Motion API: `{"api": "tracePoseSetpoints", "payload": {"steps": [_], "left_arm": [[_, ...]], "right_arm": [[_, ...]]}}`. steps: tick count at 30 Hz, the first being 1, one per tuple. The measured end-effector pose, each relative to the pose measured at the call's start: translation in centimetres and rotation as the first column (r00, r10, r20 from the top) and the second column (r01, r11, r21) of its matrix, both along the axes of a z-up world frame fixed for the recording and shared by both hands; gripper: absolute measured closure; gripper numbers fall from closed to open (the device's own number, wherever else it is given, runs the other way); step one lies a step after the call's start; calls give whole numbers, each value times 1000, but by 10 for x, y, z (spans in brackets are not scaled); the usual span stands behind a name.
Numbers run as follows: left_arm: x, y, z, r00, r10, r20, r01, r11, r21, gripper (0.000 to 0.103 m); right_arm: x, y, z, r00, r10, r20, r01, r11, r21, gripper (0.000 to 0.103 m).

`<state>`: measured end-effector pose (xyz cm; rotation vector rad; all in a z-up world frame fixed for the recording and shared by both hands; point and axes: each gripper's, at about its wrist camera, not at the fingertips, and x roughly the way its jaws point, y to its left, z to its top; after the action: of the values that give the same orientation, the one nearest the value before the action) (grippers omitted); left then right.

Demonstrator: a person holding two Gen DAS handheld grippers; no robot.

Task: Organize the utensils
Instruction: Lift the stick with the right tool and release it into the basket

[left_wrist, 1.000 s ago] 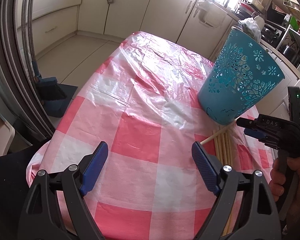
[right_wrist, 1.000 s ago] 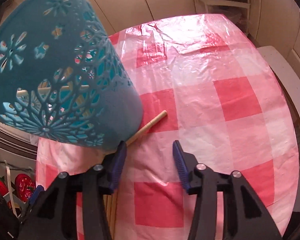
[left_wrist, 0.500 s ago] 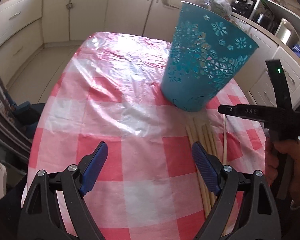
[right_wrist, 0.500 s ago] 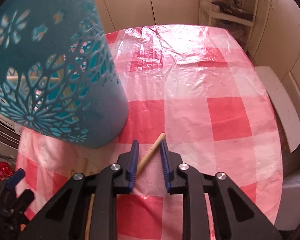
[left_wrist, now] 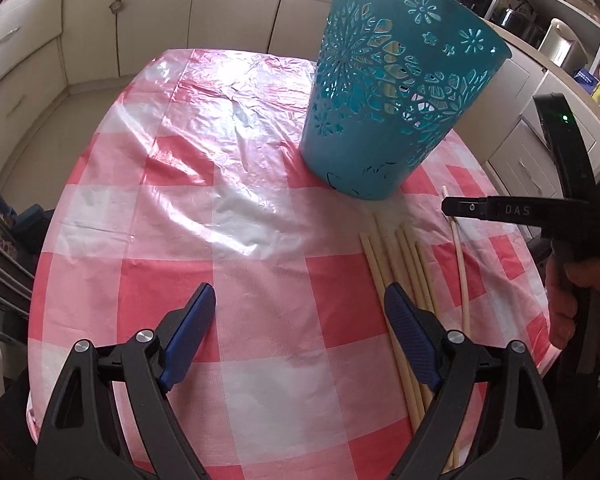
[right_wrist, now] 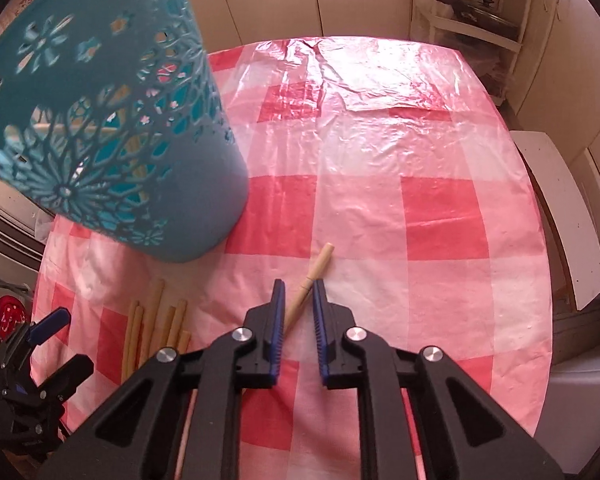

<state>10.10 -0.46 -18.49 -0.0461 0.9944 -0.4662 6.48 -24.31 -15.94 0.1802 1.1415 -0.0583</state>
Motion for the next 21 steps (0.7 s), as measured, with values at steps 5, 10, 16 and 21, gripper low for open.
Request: {"api": "tracePoseSetpoints", "payload": {"steps": [5,10,16,21], "left_arm": [[1,11,-2,1000,30,4,-30,997,-68,19],[-1,19,-2,999,46,26,-44,994,-96,17],[-2,18,-1,998,54,35,-50,994,-98,16],[-3,16,-2,998,53,38,-49,994,-96,15]], "right_arm": [[14,11,3,997,76,-26,-76,997,-5,97],[-21,-4,32,996,21,82,-35,984,176,97],[-39,-15,127,937,-26,350,-129,902,412,97],[-30,-5,220,831,-11,557,-256,880,399,97]]}}
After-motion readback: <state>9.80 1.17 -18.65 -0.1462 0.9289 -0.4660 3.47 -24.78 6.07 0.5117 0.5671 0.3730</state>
